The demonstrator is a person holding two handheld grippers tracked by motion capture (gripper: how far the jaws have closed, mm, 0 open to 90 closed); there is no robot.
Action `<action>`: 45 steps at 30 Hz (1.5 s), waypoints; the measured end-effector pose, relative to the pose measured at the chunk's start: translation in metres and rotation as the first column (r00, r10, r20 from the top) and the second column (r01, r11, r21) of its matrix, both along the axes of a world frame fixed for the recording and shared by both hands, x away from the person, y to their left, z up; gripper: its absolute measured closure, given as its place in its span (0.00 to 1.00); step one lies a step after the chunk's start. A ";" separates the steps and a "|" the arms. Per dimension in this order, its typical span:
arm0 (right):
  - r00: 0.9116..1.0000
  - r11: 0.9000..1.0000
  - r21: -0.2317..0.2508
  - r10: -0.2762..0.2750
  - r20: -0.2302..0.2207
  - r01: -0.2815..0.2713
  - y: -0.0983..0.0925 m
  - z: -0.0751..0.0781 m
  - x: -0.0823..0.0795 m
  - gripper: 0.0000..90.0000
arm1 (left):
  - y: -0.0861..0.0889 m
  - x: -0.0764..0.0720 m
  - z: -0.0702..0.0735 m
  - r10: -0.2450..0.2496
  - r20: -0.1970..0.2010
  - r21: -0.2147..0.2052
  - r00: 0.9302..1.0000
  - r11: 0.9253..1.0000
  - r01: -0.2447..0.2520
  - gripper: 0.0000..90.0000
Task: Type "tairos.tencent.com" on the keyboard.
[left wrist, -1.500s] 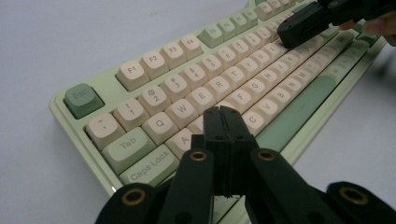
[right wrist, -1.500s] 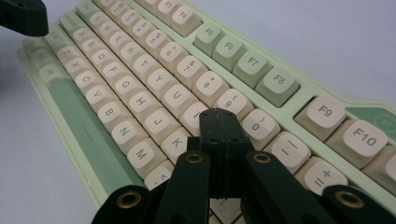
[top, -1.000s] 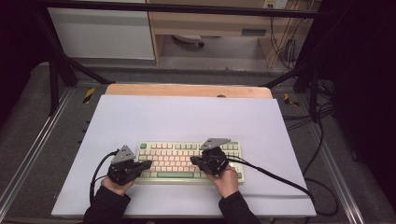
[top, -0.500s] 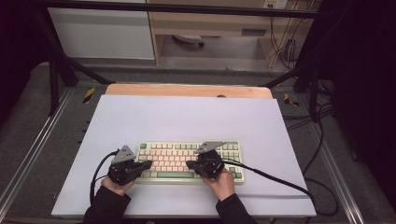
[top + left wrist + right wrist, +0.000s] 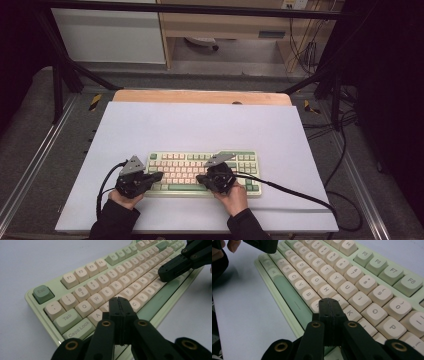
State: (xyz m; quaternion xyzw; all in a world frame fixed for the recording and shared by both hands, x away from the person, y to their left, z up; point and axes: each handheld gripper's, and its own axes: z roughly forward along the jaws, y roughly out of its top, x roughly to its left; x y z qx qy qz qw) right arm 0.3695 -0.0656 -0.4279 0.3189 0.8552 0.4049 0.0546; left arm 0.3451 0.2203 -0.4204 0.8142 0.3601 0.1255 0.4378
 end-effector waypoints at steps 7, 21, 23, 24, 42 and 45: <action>1.000 1.000 -0.015 0.009 0.000 -0.009 0.000 -0.002 0.000 1.00 | -0.001 0.000 0.000 -0.002 -0.001 0.001 1.000 1.000 0.002 1.00; 0.999 0.999 0.026 -0.028 0.025 0.027 -0.028 0.015 -0.001 1.00 | 0.000 -0.002 0.002 -0.004 0.006 -0.005 1.000 1.000 0.004 1.00; 0.999 0.998 0.038 -0.043 0.024 0.042 -0.036 0.017 -0.001 1.00 | 0.000 -0.002 0.002 -0.005 0.008 -0.007 1.000 1.000 0.005 1.00; 0.998 0.998 0.044 -0.050 0.023 0.049 -0.040 0.018 -0.002 1.00 | 0.001 -0.002 0.003 -0.009 0.008 -0.012 1.000 1.000 0.009 0.99; 0.983 0.977 0.120 -0.181 0.020 0.178 -0.122 0.012 -0.011 0.35 | 0.005 -0.009 0.003 -0.022 0.044 0.067 0.999 0.998 0.019 0.26; 0.982 0.976 0.123 -0.186 0.024 0.182 -0.132 0.010 -0.015 0.26 | 0.010 -0.010 0.003 -0.018 0.038 0.059 0.999 0.998 0.016 0.20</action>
